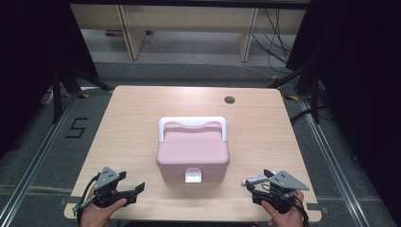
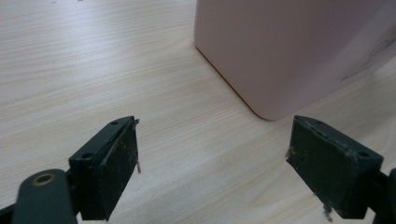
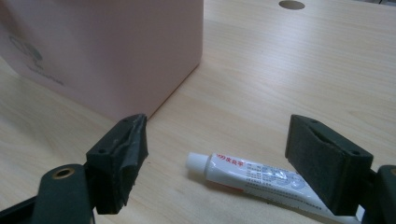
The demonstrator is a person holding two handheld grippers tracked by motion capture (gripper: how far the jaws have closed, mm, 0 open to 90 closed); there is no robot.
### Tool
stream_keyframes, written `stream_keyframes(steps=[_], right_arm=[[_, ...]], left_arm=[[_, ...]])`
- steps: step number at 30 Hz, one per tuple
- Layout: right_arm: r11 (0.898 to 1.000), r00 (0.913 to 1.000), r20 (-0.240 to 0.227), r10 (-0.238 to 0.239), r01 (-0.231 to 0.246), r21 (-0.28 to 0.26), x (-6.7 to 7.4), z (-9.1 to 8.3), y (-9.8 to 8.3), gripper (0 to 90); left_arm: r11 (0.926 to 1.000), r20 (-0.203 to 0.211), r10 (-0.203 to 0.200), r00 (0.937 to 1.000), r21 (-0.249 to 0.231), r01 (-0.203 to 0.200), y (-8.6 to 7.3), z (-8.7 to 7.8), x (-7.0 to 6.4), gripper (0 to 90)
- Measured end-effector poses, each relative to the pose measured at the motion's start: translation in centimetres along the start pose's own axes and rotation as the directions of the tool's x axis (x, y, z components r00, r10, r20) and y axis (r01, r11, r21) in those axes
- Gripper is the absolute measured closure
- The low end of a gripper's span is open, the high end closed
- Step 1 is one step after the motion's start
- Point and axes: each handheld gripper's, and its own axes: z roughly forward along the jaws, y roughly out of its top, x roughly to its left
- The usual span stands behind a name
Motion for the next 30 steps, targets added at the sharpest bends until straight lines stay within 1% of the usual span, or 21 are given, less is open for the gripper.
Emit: stream_keyframes(steps=[2,6,8,9,10,11,12,14,16,17,18,19,20,21,22,24,25,26,27,28,30], right_arm=[[1.000,1.0000,-0.004,0.003,-0.003,0.006,0.0,0.0,0.0,25.4],[1.000,0.9999,0.013,0.001,-0.001,0.006,-0.1,0.1,0.0,24.4],[0.999,0.9987,0.025,0.045,-0.045,-0.005,-0.1,0.1,-0.1,18.5],[0.999,0.9992,0.025,0.032,-0.032,-0.003,-0.4,0.1,0.0,18.8],[0.999,0.9985,0.027,0.047,-0.047,-0.006,-0.4,0.2,0.1,20.5],[1.000,0.9993,0.036,0.003,-0.002,-0.024,-0.8,0.3,0.2,21.2],[1.000,0.9995,0.031,0.007,-0.007,-0.008,-0.8,0.5,0.4,22.9],[0.999,0.9984,0.044,-0.037,0.038,-0.018,-1.2,0.8,0.8,35.6],[0.999,0.9986,0.021,-0.048,0.049,-0.016,-1.5,1.0,1.0,45.7],[1.000,0.9997,0.006,-0.024,0.024,-0.010,-1.5,1.2,1.1,50.5],[1.000,0.9996,-0.004,-0.027,0.027,-0.016,-1.6,1.5,1.2,53.4],[1.000,1.0000,-0.003,-0.007,0.007,-0.006,-1.5,1.8,1.5,60.7],[1.000,1.0000,-0.003,-0.007,0.007,-0.006,-1.5,1.8,1.5,60.7],[0.999,0.9989,-0.016,-0.044,0.043,-0.023,-1.7,2.2,1.8,64.2],[1.000,0.9996,-0.015,-0.025,0.025,-0.018,-1.4,2.3,2.0,67.0],[0.998,0.9982,-0.011,-0.059,0.058,-0.037,-1.3,2.8,2.5,72.1],[0.996,0.9966,-0.011,-0.082,0.082,-0.045,-1.3,3.1,2.7,73.9],[0.995,0.9960,-0.030,-0.084,0.083,-0.051,-1.2,3.5,2.9,75.5],[0.996,0.9968,-0.018,-0.078,0.077,-0.043,-0.9,3.7,3.1,76.6],[0.992,0.9927,-0.022,-0.118,0.117,-0.048,-1.0,4.1,3.4,77.7],[0.993,0.9934,-0.027,-0.112,0.110,-0.052,-0.7,4.7,3.7,78.1]], left_arm=[[1.0000,0.001,-0.002,1.0000,-0.009,0.002,0.0,0.0,0.1,15.4],[1.0000,-0.017,0.005,0.9998,-0.008,-0.005,0.0,0.0,0.3,15.5],[0.9999,-0.033,0.012,0.9994,-0.009,-0.012,0.1,0.0,0.4,15.5],[0.9999,-0.043,0.006,0.9991,-0.013,-0.007,0.1,0.2,0.4,15.5],[0.9997,-0.045,0.009,0.9990,-0.020,-0.010,0.1,0.4,0.5,15.7],[0.9998,-0.044,0.001,0.9990,-0.017,-0.002,0.2,0.6,0.5,16.6],[0.9999,-0.036,0.012,0.9993,-0.011,-0.013,0.3,0.8,0.6,18.0],[0.9999,-0.026,0.009,0.9996,-0.012,-0.010,0.4,1.3,0.5,22.3],[0.9997,-0.029,0.014,0.9995,-0.022,-0.014,0.7,1.6,0.4,29.3],[0.9993,-0.026,0.032,0.9992,-0.017,-0.032,0.9,1.7,0.4,31.6],[0.9989,-0.021,0.042,0.9989,-0.021,-0.043,1.0,1.9,0.4,35.7],[0.9988,-0.021,0.043,0.9989,-0.025,-0.043,1.3,2.2,0.3,43.2],[0.9980,-0.022,0.059,0.9980,-0.019,-0.060,1.5,2.4,0.3,43.2],[0.9976,-0.023,0.064,0.9977,-0.025,-0.064,1.7,2.7,0.2,46.9],[0.9965,-0.021,0.080,0.9966,-0.022,-0.081,1.9,3.0,0.2,50.4],[0.9946,-0.017,0.100,0.9949,-0.027,-0.100,2.4,3.5,0.1,57.3],[0.9942,-0.010,0.101,0.9948,-0.035,-0.102,2.7,3.8,0.1,60.8],[0.9936,-0.010,0.105,0.9944,-0.040,-0.106,2.9,4.0,0.2,64.3],[0.9938,-0.003,0.097,0.9952,-0.054,-0.097,3.2,4.3,0.2,67.8],[0.9931,-0.002,0.109,0.9940,-0.043,-0.109,3.5,4.4,0.4,70.5],[0.9948,0.029,0.087,0.9958,-0.055,-0.085,3.9,4.8,0.8,77.0]])
